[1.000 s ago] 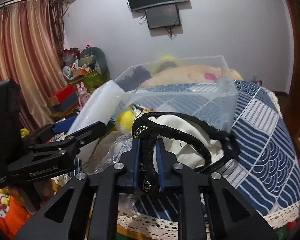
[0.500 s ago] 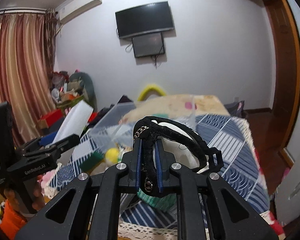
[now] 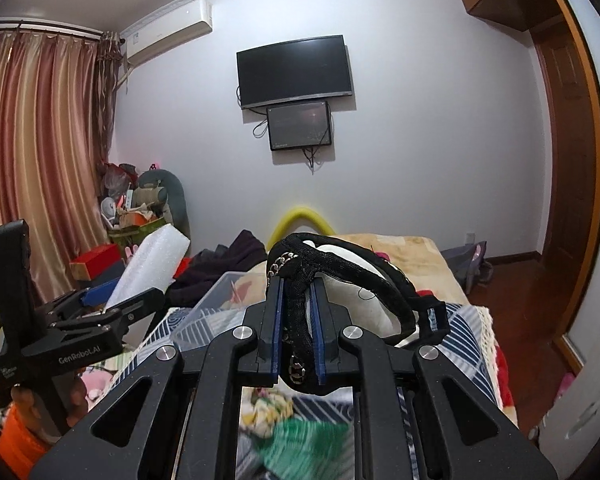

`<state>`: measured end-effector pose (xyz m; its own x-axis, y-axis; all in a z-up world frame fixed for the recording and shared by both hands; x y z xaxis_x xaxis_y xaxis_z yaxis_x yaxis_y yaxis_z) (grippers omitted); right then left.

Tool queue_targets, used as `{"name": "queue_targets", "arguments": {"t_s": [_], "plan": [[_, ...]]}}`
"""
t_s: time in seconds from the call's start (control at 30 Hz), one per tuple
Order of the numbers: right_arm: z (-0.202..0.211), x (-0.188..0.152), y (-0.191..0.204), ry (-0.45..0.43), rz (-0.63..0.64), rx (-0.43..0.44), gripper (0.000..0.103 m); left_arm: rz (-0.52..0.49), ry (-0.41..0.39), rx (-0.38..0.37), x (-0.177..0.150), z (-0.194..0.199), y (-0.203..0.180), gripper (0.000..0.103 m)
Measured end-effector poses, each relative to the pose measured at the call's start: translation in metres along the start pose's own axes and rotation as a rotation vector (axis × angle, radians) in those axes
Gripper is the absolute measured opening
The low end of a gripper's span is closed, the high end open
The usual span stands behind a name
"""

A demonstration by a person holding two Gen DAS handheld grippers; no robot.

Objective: Organize soft objects
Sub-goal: 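Lower the foam sheet into the clear box with the left tool while the right tool drops the bra in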

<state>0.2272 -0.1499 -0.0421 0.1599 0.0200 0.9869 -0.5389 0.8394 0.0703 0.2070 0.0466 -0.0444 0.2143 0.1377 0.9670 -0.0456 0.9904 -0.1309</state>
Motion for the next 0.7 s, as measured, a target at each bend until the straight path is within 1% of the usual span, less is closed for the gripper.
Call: {"name": "queue_targets", "arguments": {"t_s": [0.23,0.57,0.7], "plan": [[-0.037,-0.012,0.006,0.062,0.02,0.009,0.011,-0.009,0.096,-0.001,-0.013,-0.044,-0.001,0.082],[-0.082,-0.049,0.003,0.221,0.024,0.026,0.011,-0.043,0.227,-0.005,-0.041,-0.094,-0.006,0.082],[-0.093,-0.061,0.004,0.279,0.028,0.034,0.011,-0.056,0.253,-0.003,-0.05,-0.104,-0.007,0.082]]}}
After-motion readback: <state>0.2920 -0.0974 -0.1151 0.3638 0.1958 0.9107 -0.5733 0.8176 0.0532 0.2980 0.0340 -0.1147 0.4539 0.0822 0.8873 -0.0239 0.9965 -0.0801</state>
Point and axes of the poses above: each gripper's, at about its wrist camera, not at the fingertips, and z roughly against the way its jaws point, y to its left, x to its top, the point moved 10 cm from there along -z, roughly the way its jaws point, and after that the axes turned 8 degrees about -y, right-handed, at the moved point
